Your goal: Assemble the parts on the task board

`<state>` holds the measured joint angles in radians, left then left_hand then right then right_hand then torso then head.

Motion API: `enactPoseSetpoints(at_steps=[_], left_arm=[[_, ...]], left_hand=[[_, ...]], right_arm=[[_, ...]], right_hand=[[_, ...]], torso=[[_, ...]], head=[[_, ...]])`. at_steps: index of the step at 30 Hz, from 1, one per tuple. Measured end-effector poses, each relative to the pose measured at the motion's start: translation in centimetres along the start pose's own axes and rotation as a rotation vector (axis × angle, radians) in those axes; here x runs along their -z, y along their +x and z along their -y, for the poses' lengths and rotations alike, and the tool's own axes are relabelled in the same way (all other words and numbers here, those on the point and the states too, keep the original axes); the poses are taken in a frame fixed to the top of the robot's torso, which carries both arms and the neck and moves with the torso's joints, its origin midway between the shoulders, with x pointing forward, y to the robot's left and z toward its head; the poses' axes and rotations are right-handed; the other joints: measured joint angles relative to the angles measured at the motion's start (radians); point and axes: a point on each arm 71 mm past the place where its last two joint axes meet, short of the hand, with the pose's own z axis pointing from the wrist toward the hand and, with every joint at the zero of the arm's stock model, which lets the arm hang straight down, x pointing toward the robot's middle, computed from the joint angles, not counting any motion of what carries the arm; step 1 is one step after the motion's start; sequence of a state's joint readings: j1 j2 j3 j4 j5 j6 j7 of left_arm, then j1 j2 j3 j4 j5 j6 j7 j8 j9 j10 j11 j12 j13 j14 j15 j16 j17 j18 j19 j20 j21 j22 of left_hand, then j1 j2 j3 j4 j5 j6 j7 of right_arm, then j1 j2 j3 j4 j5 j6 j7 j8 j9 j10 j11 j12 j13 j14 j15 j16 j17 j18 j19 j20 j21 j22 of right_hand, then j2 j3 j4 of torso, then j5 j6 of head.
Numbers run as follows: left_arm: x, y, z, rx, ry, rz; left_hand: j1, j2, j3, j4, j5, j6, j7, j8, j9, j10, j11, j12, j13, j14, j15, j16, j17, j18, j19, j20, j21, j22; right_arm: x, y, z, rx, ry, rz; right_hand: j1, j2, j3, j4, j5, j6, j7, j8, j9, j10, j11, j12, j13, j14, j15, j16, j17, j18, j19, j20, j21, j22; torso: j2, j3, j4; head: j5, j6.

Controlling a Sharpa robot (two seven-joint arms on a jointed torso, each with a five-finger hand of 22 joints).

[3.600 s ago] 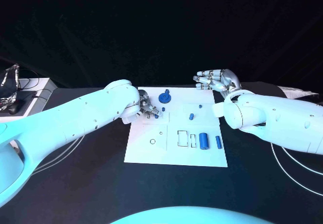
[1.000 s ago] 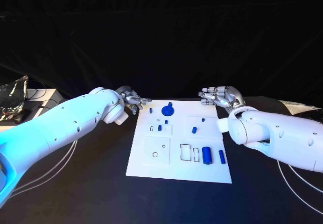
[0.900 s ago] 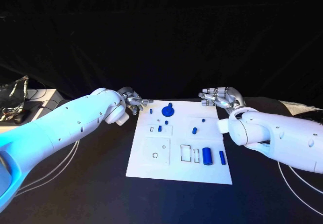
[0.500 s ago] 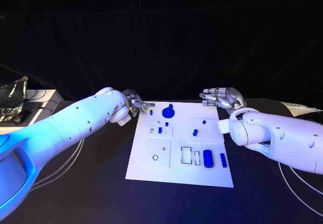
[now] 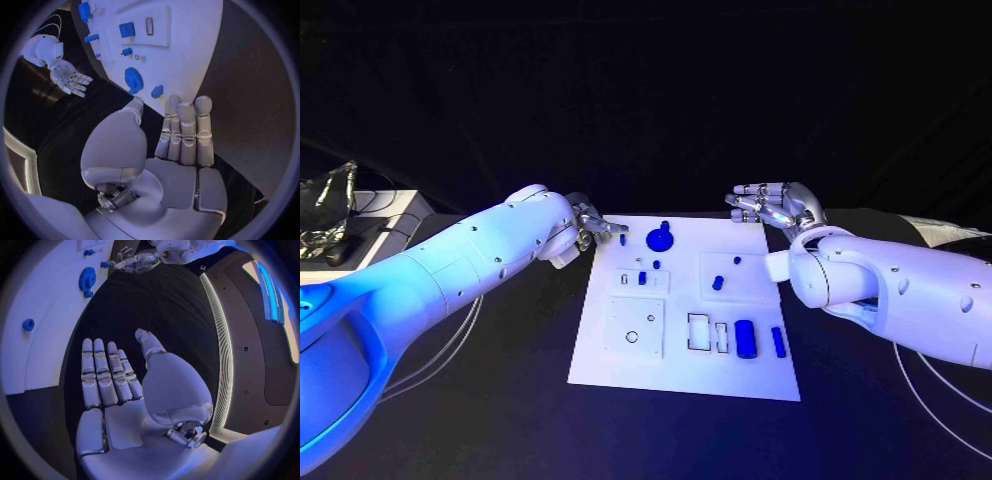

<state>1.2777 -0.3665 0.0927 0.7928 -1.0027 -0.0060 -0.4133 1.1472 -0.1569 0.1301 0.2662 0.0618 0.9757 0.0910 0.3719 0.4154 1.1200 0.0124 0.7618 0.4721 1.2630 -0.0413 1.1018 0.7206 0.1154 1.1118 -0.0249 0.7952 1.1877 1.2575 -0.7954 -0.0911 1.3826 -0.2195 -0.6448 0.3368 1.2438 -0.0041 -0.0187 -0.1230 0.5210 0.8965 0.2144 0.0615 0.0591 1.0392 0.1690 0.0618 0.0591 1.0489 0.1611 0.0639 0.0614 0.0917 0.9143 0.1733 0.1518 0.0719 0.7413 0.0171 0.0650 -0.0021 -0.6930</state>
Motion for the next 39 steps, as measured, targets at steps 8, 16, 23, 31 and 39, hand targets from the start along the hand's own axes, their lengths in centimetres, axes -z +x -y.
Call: enactPoseSetpoints(at_steps=[8,16,23,31,39], left_arm=[[-0.22,0.1,-0.13,-0.003,-0.02,-0.003],[-0.24,-0.01,0.16,0.0,-0.02,-0.004],[-0.22,0.04,0.38,0.004,-0.016,-0.009],[-0.18,0.3,0.67,0.014,-0.01,-0.021],[-0.18,0.44,0.81,0.027,-0.008,-0.029]], left_hand=[[0.002,0.002,0.007,-0.007,0.0,0.0,0.0,0.0,0.003,0.0,0.0,0.0,-0.004,0.0,0.0,0.0,0.0,0.0,0.0,0.0,0.0,0.002],[0.004,0.004,0.008,-0.017,0.0,0.0,0.0,0.002,0.009,0.0,0.0,0.0,-0.007,0.0,0.0,0.004,0.0,0.0,0.0,0.0,0.0,0.004],[0.01,0.01,0.013,-0.027,0.0,0.0,0.0,-0.004,0.009,0.0,0.0,0.0,-0.009,0.0,0.0,0.004,0.001,0.0,0.0,0.0,0.0,0.006],[0.02,0.028,0.008,-0.051,0.0,0.0,0.0,-0.007,0.014,0.0,0.0,0.0,-0.01,0.0,0.0,0.008,0.001,0.0,0.0,0.0,0.0,0.008],[0.066,0.085,0.001,-0.104,0.0,0.0,0.0,-0.007,0.02,0.0,0.0,0.0,-0.011,0.0,0.0,0.008,0.002,0.0,0.0,0.0,0.0,0.015]], right_arm=[[0.05,0.18,-0.31,-0.004,-0.009,-0.006],[0.05,0.22,-0.56,-0.006,-0.015,-0.008],[0.03,0.18,-0.63,-0.006,-0.017,-0.008],[0.0,0.15,-0.66,-0.006,-0.018,-0.007],[-0.02,0.15,-0.66,-0.005,-0.018,-0.006]], right_hand=[[0.0,0.0,0.0,0.0,0.0,0.0,0.0,0.0,0.0,0.0,0.0,0.0,0.0,0.0,0.0,0.0,0.0,0.0,0.0,0.0,0.0,0.0],[0.0,0.0,0.0,0.0,0.0,0.0,0.0,0.0,0.0,0.0,0.0,0.0,0.0,0.0,0.0,0.0,0.0,0.0,0.0,0.0,0.0,0.0],[0.0,0.0,0.0,0.0,0.0,0.0,0.0,0.0,0.0,0.0,0.0,0.0,0.0,0.0,0.0,0.0,0.0,0.0,0.0,0.0,0.0,0.0],[0.0,0.0,0.0,0.0,0.0,0.0,0.0,0.0,0.0,0.0,0.0,0.0,0.0,0.0,0.0,0.0,0.0,0.0,0.0,0.0,0.0,0.0],[0.0,0.0,0.0,0.0,0.0,0.0,0.0,0.0,0.0,0.0,0.0,0.0,0.0,0.0,0.0,0.0,0.0,0.0,0.0,0.0,0.0,0.0]], torso=[[0.008,0.0,-0.0023],[0.016,0.0004,-0.004],[0.017,0.0001,-0.0045],[0.017,-0.0006,-0.0045],[0.018,-0.0007,-0.0044]], head=[[-0.002,0.003],[-0.003,0.005],[-0.004,0.003],[-0.007,0.003],[-0.008,0.003]])
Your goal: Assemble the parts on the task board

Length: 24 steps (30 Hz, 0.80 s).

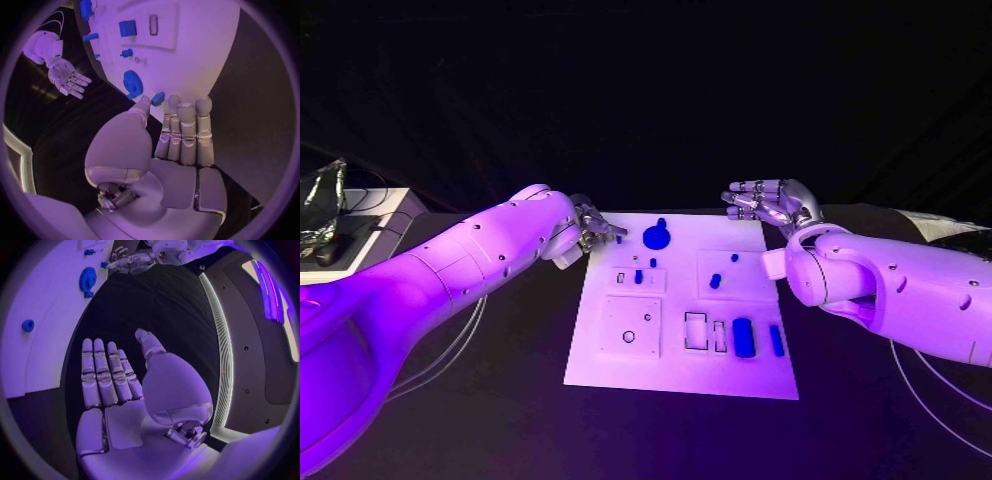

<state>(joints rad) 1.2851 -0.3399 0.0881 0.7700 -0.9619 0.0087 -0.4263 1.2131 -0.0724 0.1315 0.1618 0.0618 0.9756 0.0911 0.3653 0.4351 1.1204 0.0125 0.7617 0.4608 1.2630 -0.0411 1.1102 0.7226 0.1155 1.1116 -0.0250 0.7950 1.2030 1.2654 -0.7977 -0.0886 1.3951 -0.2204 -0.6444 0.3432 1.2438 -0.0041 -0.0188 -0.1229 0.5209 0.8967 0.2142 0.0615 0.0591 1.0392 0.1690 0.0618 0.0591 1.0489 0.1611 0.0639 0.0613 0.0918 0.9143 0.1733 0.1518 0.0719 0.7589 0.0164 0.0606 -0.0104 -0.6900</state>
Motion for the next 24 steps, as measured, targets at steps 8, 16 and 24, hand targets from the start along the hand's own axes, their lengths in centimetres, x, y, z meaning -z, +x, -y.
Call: enactPoseSetpoints(at_steps=[8,16,24], left_arm=[[0.0,0.0,0.02,0.008,0.0,-0.003],[0.0,0.02,0.06,0.011,0.001,-0.004],[0.03,0.05,0.23,0.012,0.007,-0.007]], left_hand=[[0.012,0.025,0.001,-0.015,0.0,0.004,-0.003,0.0,0.001,0.0,0.0,0.0,-0.001,-0.004,-0.004,0.003,0.003,0.0,0.0,0.0,0.0,0.004],[0.027,0.04,-0.002,-0.031,0.0,0.005,-0.005,0.0,0.002,-0.003,-0.003,-0.004,-0.001,-0.004,-0.004,0.007,0.004,0.0,0.0,0.0,0.0,0.01],[0.061,0.074,0.032,-0.058,0.0,0.015,-0.015,0.0,0.001,-0.003,-0.004,-0.016,-0.007,-0.006,-0.006,0.011,0.006,0.0,0.001,-0.001,0.005,0.016]], right_arm=[[-0.01,0.02,-0.01,0.002,-0.001,-0.001],[-0.03,0.0,-0.01,0.004,-0.002,-0.001],[-0.05,0.0,-0.01,0.005,-0.003,-0.001]], right_hand=[[0.0,0.0,0.0,0.0,0.0,0.0,0.0,0.0,0.0,0.0,0.0,0.0,0.0,0.0,0.0,0.0,0.0,0.0,0.0,0.0,0.0,0.0],[0.0,0.0,0.0,0.0,0.0,0.0,0.0,0.0,0.0,0.0,0.0,0.0,0.0,0.0,0.0,0.0,0.0,0.0,0.0,0.0,0.0,0.0],[0.0,0.0,0.0,0.0,0.0,0.0,0.0,0.0,0.0,0.0,0.0,0.0,0.0,0.0,0.0,0.0,0.0,0.0,0.0,0.0,0.0,0.0]], torso=[[0.0,0.0,-0.0001],[0.0,0.0003,-0.0002],[0.0,0.0001,0.0004]], head=[[-0.001,0.0],[-0.001,-0.001],[-0.002,-0.002]])
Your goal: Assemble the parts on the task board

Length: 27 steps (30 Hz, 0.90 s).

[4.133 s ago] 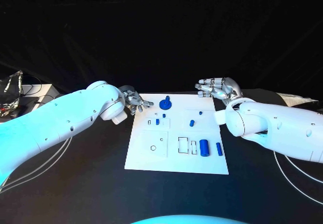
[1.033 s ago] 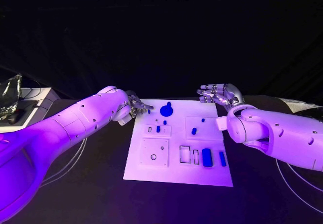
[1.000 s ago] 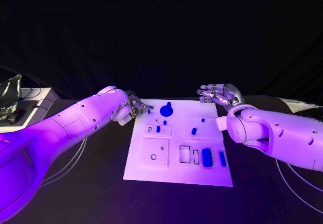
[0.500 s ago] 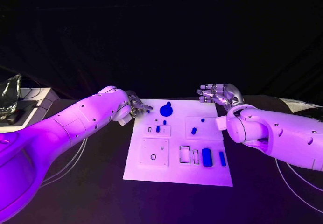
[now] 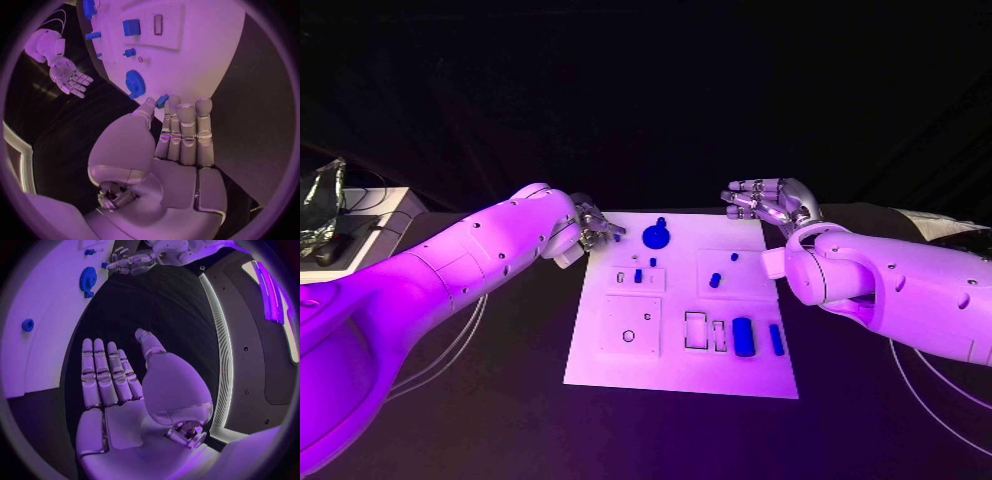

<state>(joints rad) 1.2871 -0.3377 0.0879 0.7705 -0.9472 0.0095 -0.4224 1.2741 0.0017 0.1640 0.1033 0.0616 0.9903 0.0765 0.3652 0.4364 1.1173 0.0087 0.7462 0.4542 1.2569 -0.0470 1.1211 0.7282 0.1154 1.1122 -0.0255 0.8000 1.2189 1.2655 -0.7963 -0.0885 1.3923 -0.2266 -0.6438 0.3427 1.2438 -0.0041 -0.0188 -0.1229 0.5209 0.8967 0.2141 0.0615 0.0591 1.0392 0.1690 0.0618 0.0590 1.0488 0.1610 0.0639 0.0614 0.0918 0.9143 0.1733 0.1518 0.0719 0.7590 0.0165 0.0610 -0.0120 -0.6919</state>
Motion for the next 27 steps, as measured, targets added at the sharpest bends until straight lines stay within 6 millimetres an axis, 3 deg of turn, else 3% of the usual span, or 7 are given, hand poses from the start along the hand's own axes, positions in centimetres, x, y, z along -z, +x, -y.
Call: enactPoseSetpoints(at_steps=[7,9,10,13,14,19,27], left_arm=[[0.05,-0.05,0.14,0.001,0.007,-0.002],[0.04,-0.03,0.13,0.001,0.008,-0.002],[0.04,0.0,0.11,0.001,0.008,-0.003],[0.03,0.07,0.09,0.0,0.009,-0.004],[0.03,0.07,0.09,0.0,0.01,-0.004],[0.05,-0.01,0.0,0.006,0.013,-0.002],[0.37,-0.22,-0.19,0.023,0.024,0.002]], left_hand=[[0.029,-0.007,0.184,-0.058,-0.003,0.003,-0.01,-0.004,0.003,0.014,-0.014,-0.027,-0.013,-0.005,-0.005,0.012,0.008,0.0,0.009,-0.009,0.02,0.016],[0.021,-0.025,0.214,-0.032,0.014,-0.001,-0.014,-0.004,0.003,0.027,-0.017,-0.038,-0.02,-0.001,-0.009,0.012,0.009,0.0,0.014,-0.014,0.032,0.024],[0.01,-0.036,0.253,-0.048,0.018,-0.005,-0.015,-0.002,0.003,0.033,-0.018,-0.038,-0.021,-0.001,-0.009,0.012,0.009,0.0,0.014,-0.014,0.033,0.026],[-0.024,-0.06,0.278,-0.035,0.044,-0.012,-0.014,0.043,0.003,0.038,-0.023,-0.038,-0.02,0.002,-0.011,0.016,0.009,0.0,0.019,-0.019,0.041,0.034],[-0.033,-0.066,0.318,-0.073,0.048,-0.013,-0.016,0.045,0.003,0.04,-0.025,-0.038,-0.019,0.003,-0.012,0.016,0.009,0.0,0.019,-0.019,0.045,0.036],[-0.065,-0.099,0.323,-0.078,0.173,-0.006,-0.023,0.059,0.003,0.069,-0.032,-0.046,-0.018,0.027,-0.025,0.035,0.041,-0.001,0.037,-0.037,0.074,0.049],[-0.111,-0.121,0.323,-0.079,0.295,0.028,-0.038,0.059,0.003,0.111,-0.046,-0.052,-0.013,0.069,-0.039,0.057,0.101,-0.009,0.074,-0.058,0.125,0.074]], right_arm=[[-0.02,-0.04,0.01,0.001,0.0,0.001],[-0.03,-0.05,0.02,0.002,0.0,0.001],[-0.03,-0.06,0.02,0.002,0.0,0.001],[-0.04,-0.06,0.03,0.002,0.0,0.001],[-0.04,-0.06,0.02,0.002,0.0,0.001],[-0.01,0.11,-0.03,0.0,-0.001,-0.004],[0.0,0.13,-0.03,-0.001,0.0,-0.006]], right_hand=[[0.0,0.0,0.0,0.0,0.0,0.0,0.0,0.0,0.0,0.0,0.0,0.0,0.0,0.0,0.0,0.0,0.0,0.0,0.0,0.0,0.0,0.0],[0.0,0.0,0.0,0.0,0.0,0.0,0.0,0.0,0.0,0.0,0.0,0.0,0.0,0.0,0.0,0.0,0.0,0.0,0.0,0.0,0.0,0.0],[0.0,0.0,0.0,0.0,0.0,0.0,0.0,0.0,0.0,0.0,0.0,0.0,0.0,0.0,0.0,0.0,0.0,0.0,0.0,0.0,0.0,0.0],[0.0,0.0,0.0,0.0,0.0,0.0,0.0,0.0,0.0,0.0,0.0,0.0,0.0,0.0,0.0,0.0,0.0,0.0,0.0,0.0,0.0,0.0],[0.0,0.0,0.0,0.0,0.0,0.0,0.0,0.0,0.0,0.0,0.0,0.0,0.0,0.0,0.0,0.0,0.0,0.0,0.0,0.0,0.0,0.0],[0.0,0.0,0.0,0.0,0.0,-0.003,-0.004,0.0,0.0,0.0,0.0,0.0,0.0,0.0,0.0,0.0,0.0,0.0,0.0,0.0,0.0,0.0],[0.0,0.0,0.0,0.0,0.0,-0.003,-0.004,0.0,0.0,0.0,0.0,0.0,0.0,0.0,0.0,0.0,0.0,0.0,0.0,0.0,0.0,0.0]], torso=[[0.0,-0.0004,0.0001],[0.0,-0.0005,0.0004],[0.0,-0.0004,0.0004],[0.0,-0.0005,0.0005],[0.0,-0.0005,0.0005],[0.0,0.0,0.0],[-0.002,-0.0006,0.0012]], head=[[-0.001,0.001],[-0.001,0.001],[-0.001,0.001],[-0.002,0.0],[-0.001,-0.001],[0.003,-0.001],[0.005,-0.001]])
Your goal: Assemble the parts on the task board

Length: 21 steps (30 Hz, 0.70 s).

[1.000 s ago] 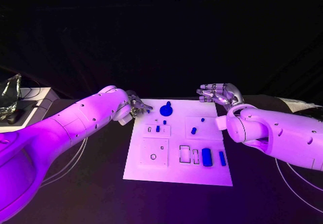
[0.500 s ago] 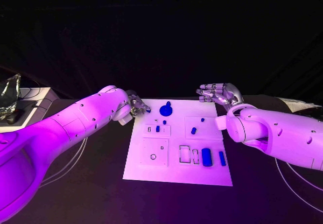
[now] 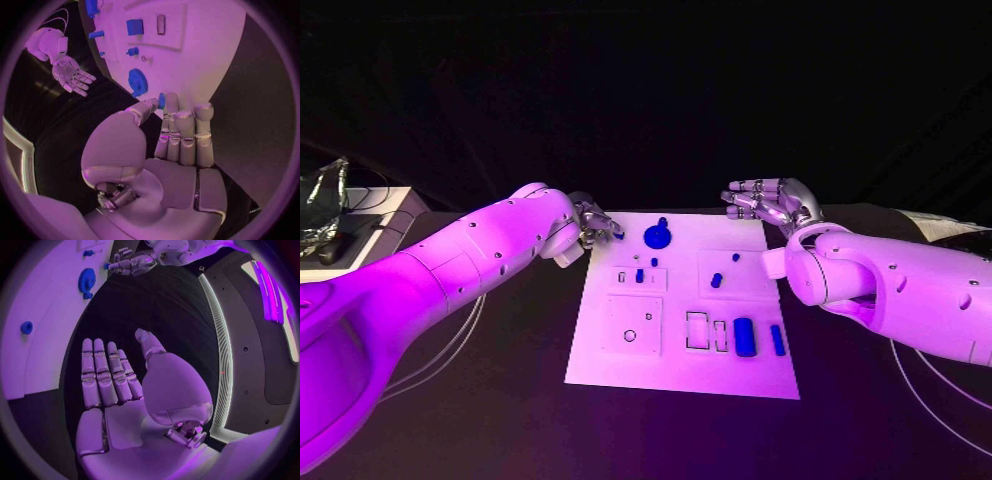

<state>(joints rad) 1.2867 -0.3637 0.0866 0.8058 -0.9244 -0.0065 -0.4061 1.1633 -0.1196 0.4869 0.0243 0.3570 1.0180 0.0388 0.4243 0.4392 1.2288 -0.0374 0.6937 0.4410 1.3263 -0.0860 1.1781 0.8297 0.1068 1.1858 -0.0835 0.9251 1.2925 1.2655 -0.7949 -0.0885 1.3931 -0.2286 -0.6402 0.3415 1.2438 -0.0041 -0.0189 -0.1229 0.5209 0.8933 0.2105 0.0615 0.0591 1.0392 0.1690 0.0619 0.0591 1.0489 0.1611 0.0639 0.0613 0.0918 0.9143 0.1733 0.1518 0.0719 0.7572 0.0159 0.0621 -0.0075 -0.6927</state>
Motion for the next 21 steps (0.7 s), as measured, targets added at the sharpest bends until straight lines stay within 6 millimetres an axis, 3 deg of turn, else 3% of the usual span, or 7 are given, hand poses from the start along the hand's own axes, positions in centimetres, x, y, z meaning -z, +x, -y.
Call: enactPoseSetpoints(at_steps=[2,4,9,13,15,19,21], left_arm=[[0.2,0.0,0.0,0.005,0.007,-0.001],[0.5,0.0,0.0,0.01,0.016,-0.004],[1.5,0.0,0.1,0.017,0.044,-0.012],[2.6,0.0,0.2,0.018,0.073,-0.02],[3.2,0.0,0.1,0.016,0.084,-0.022],[4.0,0.0,-0.1,0.013,0.092,-0.022],[4.5,0.2,-0.3,0.006,0.094,-0.023]], left_hand=[[-0.01,-0.01,-0.006,-0.006,0.037,0.011,-0.002,0.0,0.0,0.01,-0.007,0.0,0.003,0.015,-0.003,0.009,0.015,0.0,0.011,-0.004,0.015,0.006],[-0.023,-0.018,-0.015,-0.015,0.103,0.027,-0.005,0.0,0.0,0.029,-0.01,-0.006,0.004,0.035,-0.008,0.017,0.035,-0.015,0.032,-0.011,0.039,0.015],[-0.041,-0.028,-0.033,-0.033,0.22,0.046,-0.01,0.0,0.0,0.06,-0.022,-0.013,0.009,0.062,-0.019,0.034,0.089,-0.016,0.065,-0.023,0.087,0.016],[-0.055,-0.024,-0.037,-0.037,0.243,0.056,-0.017,-0.003,0.0,0.073,-0.023,-0.02,0.018,0.069,-0.023,0.04,0.114,-0.017,0.075,-0.032,0.107,0.016],[-0.056,-0.025,-0.045,-0.045,0.244,0.062,-0.016,-0.013,0.0,0.082,-0.025,-0.023,0.021,0.071,-0.025,0.037,0.115,-0.031,0.082,-0.033,0.113,0.016],[-0.058,-0.026,-0.048,-0.049,0.245,0.067,-0.017,-0.027,0.002,0.087,-0.027,-0.035,0.025,0.076,-0.027,0.029,0.116,-0.031,0.085,-0.036,0.121,0.016],[-0.062,-0.031,-0.048,-0.049,0.245,0.073,-0.015,-0.029,0.037,0.092,-0.024,-0.04,0.025,0.077,-0.027,0.027,0.116,-0.031,0.095,-0.039,0.127,0.016]], right_arm=[[0.0,-0.1,0.0,0.001,0.0,0.001],[0.0,-0.1,0.0,0.001,0.001,0.003],[0.0,-0.5,0.1,0.004,0.003,0.009],[0.0,-0.7,0.2,0.006,0.003,0.012],[0.0,-0.7,0.2,0.007,0.004,0.014],[-0.1,-0.9,0.3,0.009,0.005,0.018],[-0.1,-1.0,0.3,0.011,0.005,0.021]], right_hand=[[0.0,0.0,0.0,0.0,0.0,0.0,0.0,0.0,0.0,0.0,0.0,0.0,0.0,0.0,0.0,0.0,0.0,0.0,0.0,0.0,0.0,0.0],[0.0,0.0,0.0,0.0,0.0,0.0,0.0,0.0,0.0,0.0,0.0,0.0,0.0,0.0,0.0,0.0,0.0,0.0,0.0,0.0,0.0,0.0],[0.0,0.0,0.0,0.0,0.0,0.0,0.0,0.0,0.0,0.0,0.0,0.0,0.0,0.0,0.0,0.0,0.0,0.0,-0.002,-0.002,0.0,0.0],[0.0,0.0,0.0,0.0,0.0,0.0,0.0,0.0,0.0,0.0,0.0,0.0,0.0,0.0,0.0,0.0,0.0,0.0,-0.004,-0.004,0.0,0.0],[0.0,0.0,0.0,0.0,0.0,0.0,0.0,0.0,0.0,0.0,0.0,0.0,0.0,0.0,0.0,0.0,0.0,0.0,-0.004,-0.004,0.0,0.0],[0.0,0.0,0.0,0.0,0.0,0.0,0.0,0.0,0.0,0.0,0.0,0.0,0.0,0.0,0.0,0.0,0.0,0.0,-0.004,-0.004,0.0,0.0],[0.0,0.0,0.0,0.0,0.0,0.0,0.0,0.0,0.0,0.0,0.0,0.0,0.0,0.0,0.0,0.0,0.0,0.0,-0.004,-0.004,0.0,0.0]], torso=[[0.0,-0.0001,0.0008],[-0.002,-0.0007,0.0017],[-0.008,-0.0013,0.0052],[-0.012,-0.0019,0.0081],[-0.014,-0.0019,0.0088],[-0.017,-0.0019,0.0094],[-0.019,-0.0019,0.0098]], head=[[0.001,-0.001],[0.001,-0.001],[0.0,-0.006],[0.0,-0.011],[0.0,-0.012],[-0.001,-0.015],[-0.001,-0.017]])
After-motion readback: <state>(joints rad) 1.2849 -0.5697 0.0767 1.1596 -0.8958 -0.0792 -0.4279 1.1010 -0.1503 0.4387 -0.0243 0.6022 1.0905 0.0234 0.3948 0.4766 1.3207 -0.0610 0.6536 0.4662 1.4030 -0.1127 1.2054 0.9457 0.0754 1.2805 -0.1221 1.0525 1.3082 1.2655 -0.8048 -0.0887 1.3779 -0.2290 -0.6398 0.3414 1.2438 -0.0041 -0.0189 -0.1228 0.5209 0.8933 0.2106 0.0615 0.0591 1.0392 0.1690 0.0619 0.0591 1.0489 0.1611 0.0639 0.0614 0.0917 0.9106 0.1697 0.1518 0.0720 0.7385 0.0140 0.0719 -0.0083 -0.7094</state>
